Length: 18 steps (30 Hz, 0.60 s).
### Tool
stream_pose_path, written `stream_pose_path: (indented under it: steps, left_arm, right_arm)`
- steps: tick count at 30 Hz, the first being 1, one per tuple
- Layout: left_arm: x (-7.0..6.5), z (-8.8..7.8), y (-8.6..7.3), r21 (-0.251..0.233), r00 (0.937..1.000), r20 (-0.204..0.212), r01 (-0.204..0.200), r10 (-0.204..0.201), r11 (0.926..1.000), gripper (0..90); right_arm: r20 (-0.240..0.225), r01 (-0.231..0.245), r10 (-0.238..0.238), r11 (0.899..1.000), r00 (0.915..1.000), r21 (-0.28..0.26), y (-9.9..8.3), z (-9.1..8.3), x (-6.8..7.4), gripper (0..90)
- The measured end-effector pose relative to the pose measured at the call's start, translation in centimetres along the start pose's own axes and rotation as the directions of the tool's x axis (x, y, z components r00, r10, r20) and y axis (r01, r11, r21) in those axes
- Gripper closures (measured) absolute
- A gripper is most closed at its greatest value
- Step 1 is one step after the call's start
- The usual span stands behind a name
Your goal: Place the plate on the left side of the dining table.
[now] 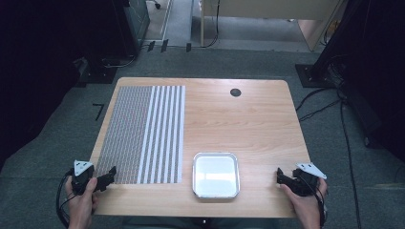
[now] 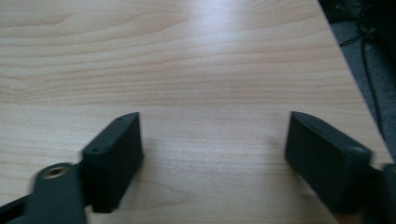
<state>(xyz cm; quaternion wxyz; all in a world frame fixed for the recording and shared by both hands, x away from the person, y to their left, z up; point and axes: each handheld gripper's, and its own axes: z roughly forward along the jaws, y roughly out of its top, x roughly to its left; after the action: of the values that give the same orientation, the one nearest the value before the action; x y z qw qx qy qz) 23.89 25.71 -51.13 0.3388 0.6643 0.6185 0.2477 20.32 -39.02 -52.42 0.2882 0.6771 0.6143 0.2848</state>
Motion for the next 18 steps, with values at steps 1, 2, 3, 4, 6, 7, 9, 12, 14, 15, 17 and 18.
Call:
stream_pose_path:
  steps: [1, 2, 3, 4, 6, 7, 9, 12, 14, 15, 17, 18]
  left_arm:
    - [-0.2, -0.1, 0.2, -0.011, 0.9999, 0.01, 0.011, -0.011, 0.9999, 14.9]
    - [-0.5, -0.3, 0.3, -0.022, 0.9997, 0.016, 0.016, -0.016, 0.9996, 14.9]
    - [-0.5, -0.3, 0.3, -0.022, 0.9997, 0.016, 0.016, -0.016, 0.9996, 14.9]
    - [-1.0, -0.5, 0.6, -0.037, 0.9996, 0.023, 0.016, -0.015, 0.9992, 14.9]
    - [-2.0, -0.7, 1.2, -0.063, 0.999, 0.042, 0.02, -0.017, 0.9979, 14.8]
    - [-2.4, -0.8, 1.3, -0.069, 0.9992, 0.039, 0.015, -0.013, 0.9975, 14.8]
    - [-3.2, -1.0, 1.7, -0.084, 0.9997, 0.023, -0.002, 0.004, 0.9964, 14.8]
    - [-4.4, -1.3, 2.1, -0.105, 0.9995, 0.03, -0.009, 0.012, 0.9944, 14.7]
    - [-5.0, -1.4, 2.3, -0.113, 0.9988, 0.048, 0.002, 0.004, 0.9936, 13.7]
    - [-5.4, -1.4, 2.4, -0.116, 0.9984, 0.057, 0.004, 0.002, 0.9932, 13.7]
    - [-6.2, -1.6, 2.6, -0.127, 0.9976, 0.068, 0.001, 0.008, 0.9919, 13.7]
    - [-6.2, -1.6, 2.6, -0.127, 0.9976, 0.068, 0.001, 0.008, 0.9919, 13.8]
  right_arm:
    - [0.005, 0.004, -0.004, 1.0, 1.0, -0.009, 0.0, 0.0, 0.0, 25.3]
    - [0.009, 0.003, -0.002, 1.0, 1.0, -0.015, 0.1, -0.1, 0.1, 25.4]
    - [0.009, 0.003, -0.002, 1.0, 1.0, -0.015, 0.1, -0.1, 0.1, 25.4]
    - [0.008, -0.001, 0.001, 1.0, 1.0, -0.025, 0.3, -0.3, 0.1, 26.8]
    - [-0.009, -0.032, 0.032, 0.998, 0.9995, -0.056, 0.7, -0.7, 0.4, 28.5]
    - [-0.015, -0.039, 0.038, 0.997, 0.9991, -0.064, 0.9, -0.9, 0.6, 29.3]
    - [-0.022, -0.045, 0.043, 0.995, 0.9988, -0.084, 1.1, -1.4, 0.9, 30.3]
    - [-0.041, -0.058, 0.054, 0.992, 0.9977, -0.115, 1.5, -2.2, 1.5, 32.6]
    - [-0.047, -0.063, 0.058, 0.989, 0.9972, -0.134, 1.9, -2.7, 2.1, 33.9]
    - [-0.05, -0.064, 0.057, 0.988, 0.9971, -0.141, 2.0, -2.8, 2.4, 33.9]
    - [-0.053, -0.069, 0.062, 0.985, 0.9967, -0.156, 2.3, -3.0, 3.0, 35.2]
    - [-0.056, -0.071, 0.062, 0.984, 0.9965, -0.161, 2.4, -3.2, 3.3, 35.8]
